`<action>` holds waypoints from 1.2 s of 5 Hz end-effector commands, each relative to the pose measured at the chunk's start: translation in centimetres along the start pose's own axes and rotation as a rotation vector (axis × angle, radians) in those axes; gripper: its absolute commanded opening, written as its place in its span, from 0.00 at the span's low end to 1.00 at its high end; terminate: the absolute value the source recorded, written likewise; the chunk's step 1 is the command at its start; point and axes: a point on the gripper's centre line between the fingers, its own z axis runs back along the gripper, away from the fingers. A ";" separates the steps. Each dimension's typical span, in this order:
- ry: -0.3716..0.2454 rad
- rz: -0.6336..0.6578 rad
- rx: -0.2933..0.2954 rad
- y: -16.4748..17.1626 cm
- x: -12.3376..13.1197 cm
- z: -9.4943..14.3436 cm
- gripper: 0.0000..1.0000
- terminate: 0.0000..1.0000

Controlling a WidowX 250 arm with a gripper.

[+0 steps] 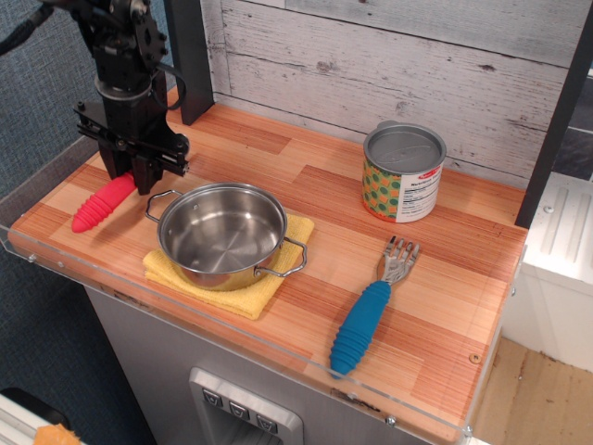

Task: Put the spoon on the left side of the pot

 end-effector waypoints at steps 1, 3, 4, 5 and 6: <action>-0.005 0.031 0.011 0.5 0.2 0.6 0.00 0.00; -0.026 0.032 0.009 1.2 0.1 1.3 1.00 0.00; -0.050 0.056 0.016 1.6 0.1 1.9 1.00 0.00; -0.063 0.069 0.013 1.9 0.1 2.8 1.00 0.00; -0.085 0.077 0.032 2.0 0.7 4.8 1.00 0.00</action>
